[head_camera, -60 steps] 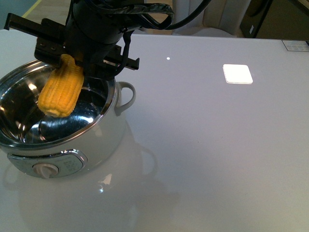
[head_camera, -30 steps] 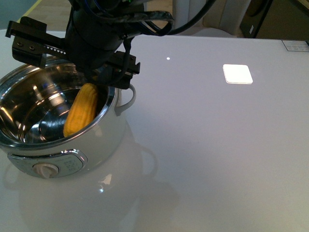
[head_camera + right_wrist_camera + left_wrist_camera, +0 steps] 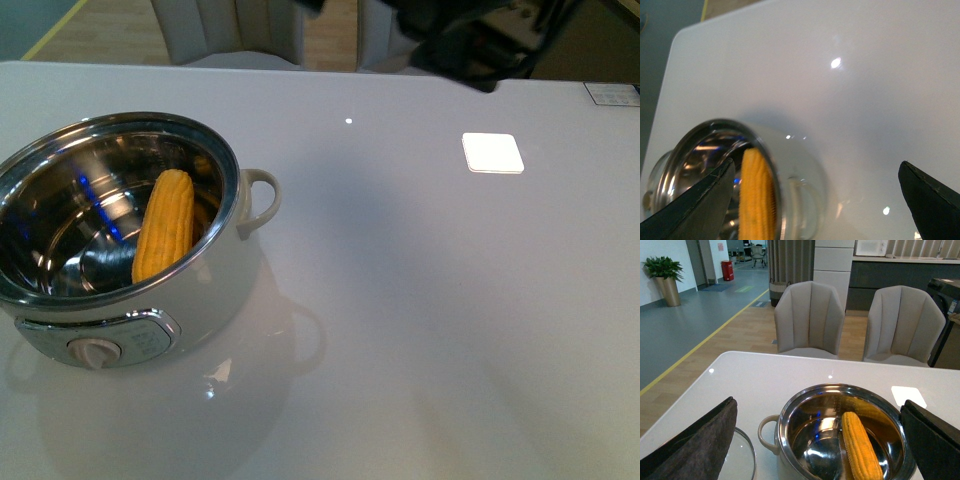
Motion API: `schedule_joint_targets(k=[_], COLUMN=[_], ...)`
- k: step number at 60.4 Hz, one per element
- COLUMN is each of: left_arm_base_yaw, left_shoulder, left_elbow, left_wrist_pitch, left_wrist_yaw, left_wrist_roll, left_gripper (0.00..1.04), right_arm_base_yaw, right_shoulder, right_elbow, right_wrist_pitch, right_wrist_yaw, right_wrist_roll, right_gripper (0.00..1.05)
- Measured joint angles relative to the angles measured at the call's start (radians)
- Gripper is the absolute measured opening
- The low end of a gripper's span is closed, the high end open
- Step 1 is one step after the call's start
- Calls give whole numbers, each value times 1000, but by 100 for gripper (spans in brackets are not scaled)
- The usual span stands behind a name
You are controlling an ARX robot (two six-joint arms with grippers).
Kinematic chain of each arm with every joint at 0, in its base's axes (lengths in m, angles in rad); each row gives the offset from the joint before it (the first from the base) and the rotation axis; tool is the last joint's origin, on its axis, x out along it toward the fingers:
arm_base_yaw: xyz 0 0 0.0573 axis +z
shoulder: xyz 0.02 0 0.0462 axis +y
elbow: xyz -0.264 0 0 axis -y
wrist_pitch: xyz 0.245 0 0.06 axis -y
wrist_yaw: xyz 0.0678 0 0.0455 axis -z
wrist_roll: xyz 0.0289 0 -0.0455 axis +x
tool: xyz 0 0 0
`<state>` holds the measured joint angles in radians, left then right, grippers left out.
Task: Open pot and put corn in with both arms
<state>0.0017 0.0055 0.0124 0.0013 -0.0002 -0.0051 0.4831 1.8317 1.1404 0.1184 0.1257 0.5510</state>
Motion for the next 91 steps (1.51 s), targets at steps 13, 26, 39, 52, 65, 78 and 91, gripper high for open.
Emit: schedule_joint_targets(k=[13,26,39,52,65,78,91], left_arm_base_yaw=[0,0,0,0,0,0,0], left_shoulder=[0,0,0,0,0,0,0], left_elbow=[0,0,0,0,0,0,0], left_wrist_pitch=[0,0,0,0,0,0,0], left_wrist_yaw=[0,0,0,0,0,0,0], left_wrist_roll=[0,0,0,0,0,0,0], left_gripper=[98,98,98,98,98,98,98], right_arm_base_yaw=[-112,-165,-183,-225,-235,-304,-365], right_shoulder=[-335,-632,-906,-1117,-1153,-1256,-1349], right_elbow=[-298,-511,-679,-757,-768,-985,-1046], right_wrist_pitch=[32,19,-99,-244,-254,274,260], right_wrist_yaw=[99,164,199,194,192,43,-14], right_wrist_roll=[-143,-256,-279,-279,-279,-486,-531], right_gripper=[96,96,96,96,96,64,27])
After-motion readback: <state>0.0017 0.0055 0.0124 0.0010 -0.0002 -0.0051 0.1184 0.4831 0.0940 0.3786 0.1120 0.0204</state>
